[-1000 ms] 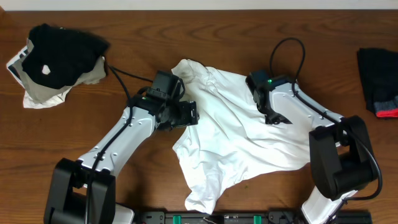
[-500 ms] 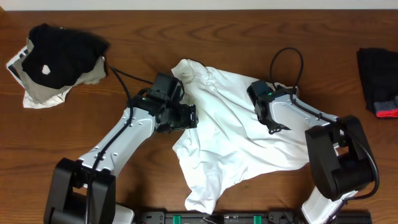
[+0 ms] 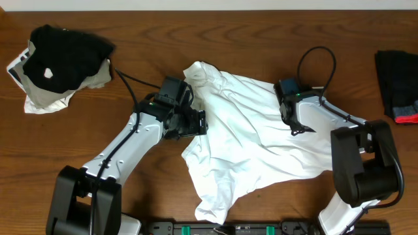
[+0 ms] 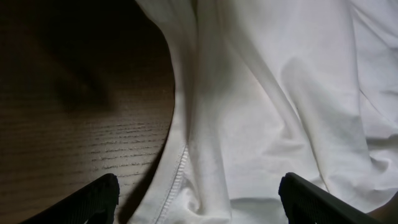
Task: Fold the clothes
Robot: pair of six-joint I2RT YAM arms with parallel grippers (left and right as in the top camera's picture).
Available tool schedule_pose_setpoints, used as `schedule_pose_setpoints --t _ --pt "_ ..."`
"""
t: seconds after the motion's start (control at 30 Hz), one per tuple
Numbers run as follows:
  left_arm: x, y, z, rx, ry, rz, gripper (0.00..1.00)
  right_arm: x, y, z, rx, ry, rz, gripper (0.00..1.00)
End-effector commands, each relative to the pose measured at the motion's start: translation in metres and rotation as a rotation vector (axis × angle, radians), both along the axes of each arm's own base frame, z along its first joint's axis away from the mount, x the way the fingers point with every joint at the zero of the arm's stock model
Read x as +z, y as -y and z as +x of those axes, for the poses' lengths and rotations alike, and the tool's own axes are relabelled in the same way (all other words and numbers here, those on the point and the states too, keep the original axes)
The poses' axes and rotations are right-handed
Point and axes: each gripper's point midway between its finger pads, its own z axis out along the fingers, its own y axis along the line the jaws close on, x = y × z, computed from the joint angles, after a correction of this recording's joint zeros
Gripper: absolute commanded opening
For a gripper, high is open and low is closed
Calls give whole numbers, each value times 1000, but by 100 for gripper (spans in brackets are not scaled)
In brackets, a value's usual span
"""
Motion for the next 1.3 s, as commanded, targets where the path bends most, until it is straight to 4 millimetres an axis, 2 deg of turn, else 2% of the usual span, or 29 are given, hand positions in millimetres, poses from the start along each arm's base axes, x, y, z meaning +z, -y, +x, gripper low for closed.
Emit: schedule_pose_setpoints --t 0.0,0.27,0.6,0.73,0.87,1.0,1.03,1.07,1.1,1.17,1.27 --pt "-4 -5 -2 -11 -1 20 84 9 1 16 10 41 5 1" --pt "-4 -5 -2 -11 -2 20 84 24 3 56 27 164 51 1" --pt "-5 -5 -2 -11 -2 20 84 51 14 93 32 279 60 3" --pt "-4 -5 -2 -11 -2 20 85 48 12 110 64 327 157 8" --pt "-5 -5 -3 -11 -7 22 84 53 26 121 34 393 176 5" --pt "-5 -5 -4 -11 -12 24 85 59 47 126 -7 444 169 6" --pt "-5 -5 -5 -11 -12 24 84 59 51 126 -16 452 173 11" --pt "-5 -5 -5 -11 -12 24 84 59 58 126 -28 459 175 23" --pt "-5 -5 -4 -11 -12 24 84 59 62 125 -38 460 173 30" --pt "-5 -6 -5 -11 -12 24 84 59 74 121 -59 453 158 33" --pt "-5 -5 -5 -11 -12 24 84 62 95 110 -103 424 95 49"
